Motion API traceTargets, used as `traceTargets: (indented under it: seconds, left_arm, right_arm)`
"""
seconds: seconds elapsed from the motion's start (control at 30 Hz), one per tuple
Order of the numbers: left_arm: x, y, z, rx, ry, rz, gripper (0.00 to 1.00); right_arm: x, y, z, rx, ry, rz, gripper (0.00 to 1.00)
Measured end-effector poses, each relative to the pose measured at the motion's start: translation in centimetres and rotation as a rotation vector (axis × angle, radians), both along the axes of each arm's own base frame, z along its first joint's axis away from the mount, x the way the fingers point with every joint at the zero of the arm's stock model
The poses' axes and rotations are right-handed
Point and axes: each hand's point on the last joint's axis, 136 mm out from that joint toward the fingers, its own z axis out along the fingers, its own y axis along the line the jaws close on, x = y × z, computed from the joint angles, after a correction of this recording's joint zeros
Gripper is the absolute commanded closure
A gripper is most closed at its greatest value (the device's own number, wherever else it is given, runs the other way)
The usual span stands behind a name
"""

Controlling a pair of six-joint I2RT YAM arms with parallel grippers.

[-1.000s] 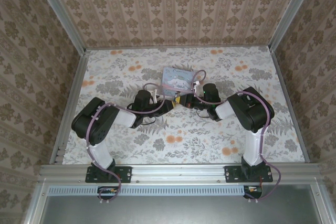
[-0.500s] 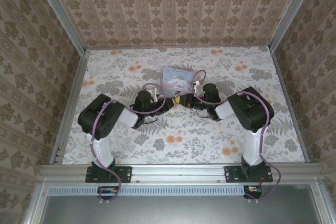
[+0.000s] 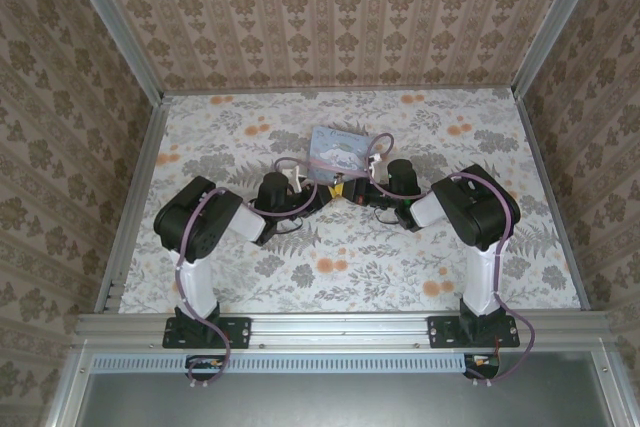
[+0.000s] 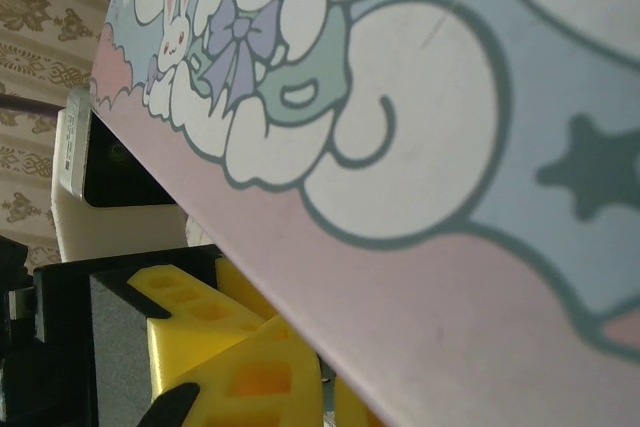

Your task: Unlock a padlock with a key

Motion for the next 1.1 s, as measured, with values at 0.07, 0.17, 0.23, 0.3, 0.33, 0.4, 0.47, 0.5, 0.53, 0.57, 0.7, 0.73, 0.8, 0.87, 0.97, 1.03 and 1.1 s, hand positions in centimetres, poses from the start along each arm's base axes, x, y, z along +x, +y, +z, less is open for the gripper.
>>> traceTargets:
  seconds: [0.07,0.17,0.23,0.3,0.33,0.4,0.47,0.5,0.53,0.57,0.7,0.73,0.8,0.87,0.97,1.03,1.1]
  left_arm:
    - [-0.02,-0.09,0.01,-0.003,-0.003,-0.001,0.77]
    - [0.03,-0.14,-0.01,-0.008,-0.003,0.002,0.73]
    - [0.04,-0.13,-0.13,-0.009,0.004,0.006,0.69]
    - [0.08,-0.1,-0.22,-0.009,0.007,0.011,0.69]
    - [0.08,-0.11,-0.23,-0.01,0.005,0.012,0.69]
    - [0.1,-0.11,-0.16,-0.012,0.003,0.015,0.7]
    - [0.05,-0.15,-0.12,-0.014,0.0,0.017,0.72]
    - [0.03,-0.17,-0.1,-0.016,0.0,0.019,0.72]
    - [0.04,-0.16,-0.04,-0.017,-0.003,0.02,0.71]
    - [0.07,-0.13,0.0,-0.019,-0.005,0.022,0.68]
    - [-0.12,0.05,-0.37,-0.019,0.004,0.033,0.63]
    - [-0.21,0.02,-0.43,-0.019,0.004,0.032,0.63]
    - [-0.45,-0.01,-0.58,-0.018,0.009,0.029,0.62]
    - [-0.68,-0.11,-0.66,-0.019,0.009,0.024,0.63]
    - [-0.71,-0.1,-0.66,-0.022,0.009,0.026,0.66]
    - [-0.65,-0.08,-0.57,-0.024,0.004,0.029,0.69]
    - [-0.59,-0.07,-0.54,-0.025,0.002,0.032,0.71]
  right_arm:
    - [0.01,-0.01,0.0,0.0,0.0,0.0,1.0]
    - [0.04,-0.04,0.01,0.0,0.0,-0.002,1.0]
    - [0.06,-0.07,0.0,0.001,0.0,-0.002,1.0]
    - [0.08,-0.07,0.01,0.002,0.0,-0.003,1.0]
    - [0.08,-0.06,0.03,0.003,0.0,-0.003,1.0]
    - [0.09,-0.06,0.04,0.005,0.003,-0.005,1.0]
    - [0.11,-0.07,0.05,0.007,0.006,-0.006,1.0]
    - [0.11,-0.07,0.06,0.007,0.005,-0.006,1.0]
    - [0.11,-0.07,0.06,0.007,0.006,-0.006,1.0]
    - [0.11,-0.07,0.06,0.007,0.006,-0.006,1.0]
    - [0.1,-0.05,0.07,0.01,0.01,-0.007,1.0]
    - [0.1,-0.05,0.07,0.01,0.01,-0.007,1.0]
    - [0.1,-0.05,0.08,0.01,0.01,-0.007,1.0]
    - [0.1,-0.05,0.08,0.01,0.01,-0.007,1.0]
    - [0.1,-0.05,0.08,0.01,0.01,-0.007,1.0]
    - [0.1,-0.05,0.09,0.01,0.01,-0.007,1.0]
    - [0.1,-0.05,0.09,0.01,0.01,-0.007,1.0]
